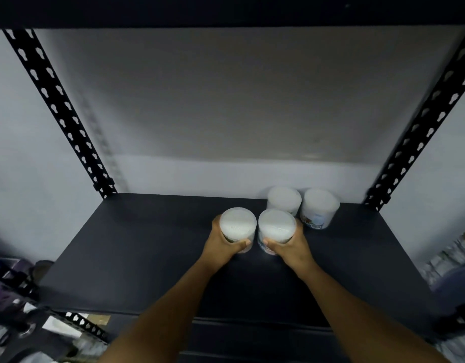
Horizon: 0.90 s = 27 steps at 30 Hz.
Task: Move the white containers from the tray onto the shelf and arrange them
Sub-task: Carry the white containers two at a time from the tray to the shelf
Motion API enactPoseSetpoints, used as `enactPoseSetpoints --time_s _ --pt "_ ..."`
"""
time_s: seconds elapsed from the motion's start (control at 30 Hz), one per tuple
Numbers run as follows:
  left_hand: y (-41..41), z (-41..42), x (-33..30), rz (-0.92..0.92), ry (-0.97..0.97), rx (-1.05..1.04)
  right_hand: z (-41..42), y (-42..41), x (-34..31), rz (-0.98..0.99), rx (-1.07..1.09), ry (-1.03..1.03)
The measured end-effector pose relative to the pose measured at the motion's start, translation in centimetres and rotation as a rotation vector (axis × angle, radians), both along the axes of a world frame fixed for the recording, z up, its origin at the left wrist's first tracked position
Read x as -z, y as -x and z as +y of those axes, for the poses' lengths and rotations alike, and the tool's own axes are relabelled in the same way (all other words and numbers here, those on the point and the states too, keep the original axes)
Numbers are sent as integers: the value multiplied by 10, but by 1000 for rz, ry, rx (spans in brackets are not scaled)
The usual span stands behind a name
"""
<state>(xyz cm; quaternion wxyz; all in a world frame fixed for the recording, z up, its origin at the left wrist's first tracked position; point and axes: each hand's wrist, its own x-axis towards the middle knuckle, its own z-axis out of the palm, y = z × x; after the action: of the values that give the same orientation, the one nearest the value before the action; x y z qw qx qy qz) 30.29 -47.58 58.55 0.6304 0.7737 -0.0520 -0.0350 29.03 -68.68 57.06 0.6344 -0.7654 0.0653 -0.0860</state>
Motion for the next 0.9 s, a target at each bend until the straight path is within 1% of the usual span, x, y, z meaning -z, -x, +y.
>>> enactPoseSetpoints --time_s 0.27,0.67,0.9 --pt "-27 0 2 15 -33 -21 12 -21 -3 -79 36 -5" --pt "-59 2 15 -19 -33 -42 22 -46 -5 -99 98 25" --pt "-71 3 16 8 -8 -54 29 -51 -7 -109 121 20"
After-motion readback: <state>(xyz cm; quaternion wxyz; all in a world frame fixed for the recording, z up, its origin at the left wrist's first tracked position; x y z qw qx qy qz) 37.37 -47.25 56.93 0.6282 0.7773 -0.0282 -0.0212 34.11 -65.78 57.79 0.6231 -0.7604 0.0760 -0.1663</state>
